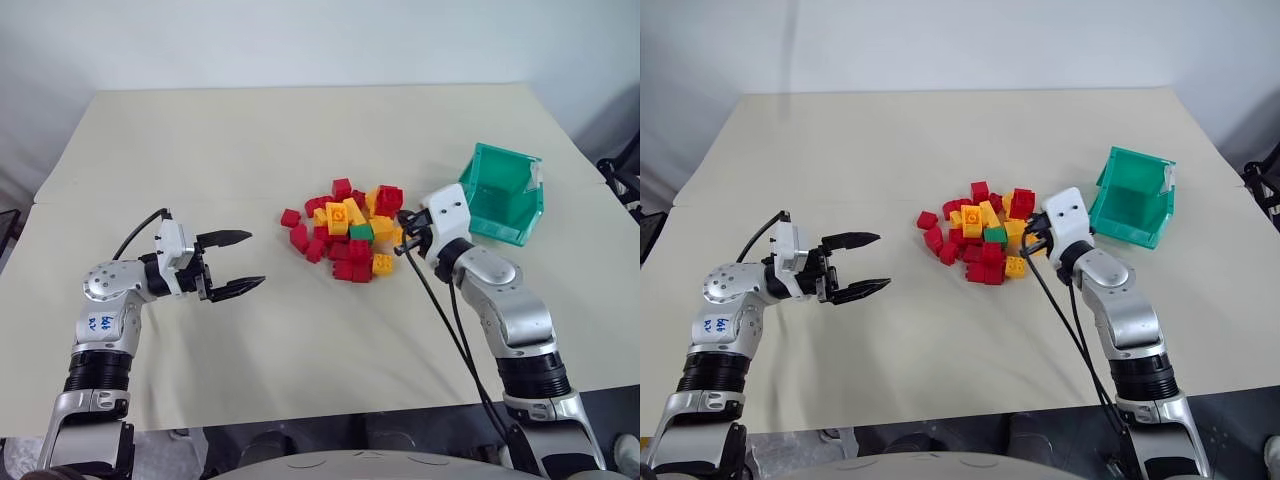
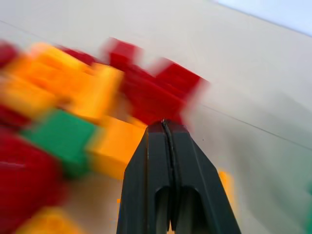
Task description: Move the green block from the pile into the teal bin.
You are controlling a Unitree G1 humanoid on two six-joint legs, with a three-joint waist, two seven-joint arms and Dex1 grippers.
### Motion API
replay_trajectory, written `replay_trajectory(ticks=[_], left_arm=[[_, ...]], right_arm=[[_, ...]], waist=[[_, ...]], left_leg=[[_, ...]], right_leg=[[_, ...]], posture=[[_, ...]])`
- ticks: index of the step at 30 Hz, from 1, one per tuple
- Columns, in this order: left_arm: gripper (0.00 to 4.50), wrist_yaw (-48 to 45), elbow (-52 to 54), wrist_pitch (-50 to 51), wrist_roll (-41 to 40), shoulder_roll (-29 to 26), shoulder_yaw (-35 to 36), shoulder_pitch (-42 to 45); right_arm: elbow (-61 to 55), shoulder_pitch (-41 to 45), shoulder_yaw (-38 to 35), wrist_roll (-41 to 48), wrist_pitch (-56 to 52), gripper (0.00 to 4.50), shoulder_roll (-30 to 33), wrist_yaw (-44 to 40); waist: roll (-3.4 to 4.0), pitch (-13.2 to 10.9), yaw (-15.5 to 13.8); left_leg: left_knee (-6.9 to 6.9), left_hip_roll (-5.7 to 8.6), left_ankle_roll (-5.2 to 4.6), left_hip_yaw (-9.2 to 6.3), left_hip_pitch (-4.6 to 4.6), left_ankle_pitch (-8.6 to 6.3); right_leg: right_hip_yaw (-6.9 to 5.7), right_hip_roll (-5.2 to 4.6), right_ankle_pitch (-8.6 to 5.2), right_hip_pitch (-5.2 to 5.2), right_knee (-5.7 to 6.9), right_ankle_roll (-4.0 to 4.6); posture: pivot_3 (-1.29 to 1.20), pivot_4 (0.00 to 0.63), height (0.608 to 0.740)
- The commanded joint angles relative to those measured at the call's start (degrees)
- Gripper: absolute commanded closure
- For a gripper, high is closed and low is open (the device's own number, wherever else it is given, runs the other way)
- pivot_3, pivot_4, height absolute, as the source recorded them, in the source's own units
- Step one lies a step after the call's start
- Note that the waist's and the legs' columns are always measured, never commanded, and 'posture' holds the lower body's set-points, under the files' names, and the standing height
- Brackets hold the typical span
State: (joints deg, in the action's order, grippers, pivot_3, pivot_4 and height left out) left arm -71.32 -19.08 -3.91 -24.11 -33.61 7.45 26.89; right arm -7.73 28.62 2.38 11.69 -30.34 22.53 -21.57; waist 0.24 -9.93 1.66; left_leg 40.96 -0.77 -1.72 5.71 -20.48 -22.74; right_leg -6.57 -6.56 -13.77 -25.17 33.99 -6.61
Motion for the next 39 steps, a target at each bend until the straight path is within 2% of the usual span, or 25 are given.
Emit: replay_trajectory(ticks=[1, 11, 15, 20, 28, 31, 34, 39], left_arm=[[0.0, -0.1, -0.4, -1.0, 0.2, 0.2, -0.1, 0.8], [0.0, 0.5, 1.4, -1.2, -0.3, 0.6, -0.2, -0.5], [0.0, 1.1, 2.0, -1.1, -0.5, 0.4, 0.3, -1.1], [0.0, 1.2, 2.4, -0.9, -0.6, 0.4, 0.4, -1.6], [0.0, 1.1, -0.6, -1.3, 0.1, 0.6, -0.2, 1.1], [0.0, 0.8, -1.3, -1.5, 0.1, 0.4, -0.2, 1.7], [0.0, 0.3, -2.4, -1.8, 0.2, 0.3, -0.2, 2.5], [0.0, -0.5, -4.0, -2.3, 0.2, 0.1, 0.0, 3.5]], right_arm=[[-2.2, 0.8, 0.9, 0.7, -0.4, 4.48, -0.9, -1.7], [5.7, 4.4, 6.8, -3.4, -0.9, 4.48, -3.6, -3.1], [2.9, 3.6, 8.2, -3.4, -4.2, 4.48, -1.8, -5.9], [-5.9, 0.4, 10.2, -0.5, -12.6, 4.48, 3.6, -12.4], [-8.7, 0.7, 3.9, 1.8, -11.2, 4.48, 4.6, -12.5], [-11.6, -0.2, -1.9, 5.0, -12.3, 4.48, 7.3, -14.2], [-14.4, -3.0, -11.3, 13.9, -18.1, 3.94, 14.1, -21.1], [-14.1, -10.7, -22.1, 20.0, -18.2, 2.3, 25.0, -30.3]], waist=[[0.0, 0.0, 0.0], [0.0, 0.0, 0.0], [0.0, 0.0, 0.0], [0.0, 0.0, -0.1], [0.0, 0.0, -0.2], [-0.01, 0.0, -0.2], [0.0, 0.0, -0.8], [-0.01, 0.0, -1.8]], left_leg=[[0.0, 0.0, 0.0, 0.0, 0.0, 0.0], [0.03, 0.04, 0.0, -0.03, -0.02, 0.0], [0.02, 0.01, 0.0, -0.07, -0.01, 0.0], [0.07, 0.0, 0.0, -0.23, 0.0, 0.0], [0.11, 0.02, -0.01, -0.25, 0.07, 0.0], [0.09, 0.05, -0.01, -0.25, 0.06, 0.0], [0.07, 0.06, -0.01, -0.27, -0.02, 0.0], [0.07, 0.06, -0.03, -0.15, -0.02, -0.01]], right_leg=[[0.0, 0.0, 0.0, 0.0, 0.0, 0.0], [0.0, -0.03, 0.0, 0.01, 0.02, 0.0], [0.0, -0.01, 0.0, 0.0, 0.02, 0.0], [-0.01, -0.03, 0.0, 0.04, 0.03, 0.0], [0.01, -0.05, 0.0, 0.1, 0.08, 0.0], [0.01, -0.05, 0.0, 0.09, 0.06, 0.0], [-0.05, -0.06, 0.0, 0.07, 0.0, 0.0], [-0.08, -0.03, 0.0, 0.09, -0.05, 0.0]], posture=[[0.0, 0.15, 0.74], [0.0, 0.15, 0.74], [0.0, 0.15, 0.74], [0.0, 0.15, 0.74], [0.0, 0.15, 0.74], [0.0, 0.15, 0.74], [0.0, 0.15, 0.74], [0.0, 0.15, 0.74]])
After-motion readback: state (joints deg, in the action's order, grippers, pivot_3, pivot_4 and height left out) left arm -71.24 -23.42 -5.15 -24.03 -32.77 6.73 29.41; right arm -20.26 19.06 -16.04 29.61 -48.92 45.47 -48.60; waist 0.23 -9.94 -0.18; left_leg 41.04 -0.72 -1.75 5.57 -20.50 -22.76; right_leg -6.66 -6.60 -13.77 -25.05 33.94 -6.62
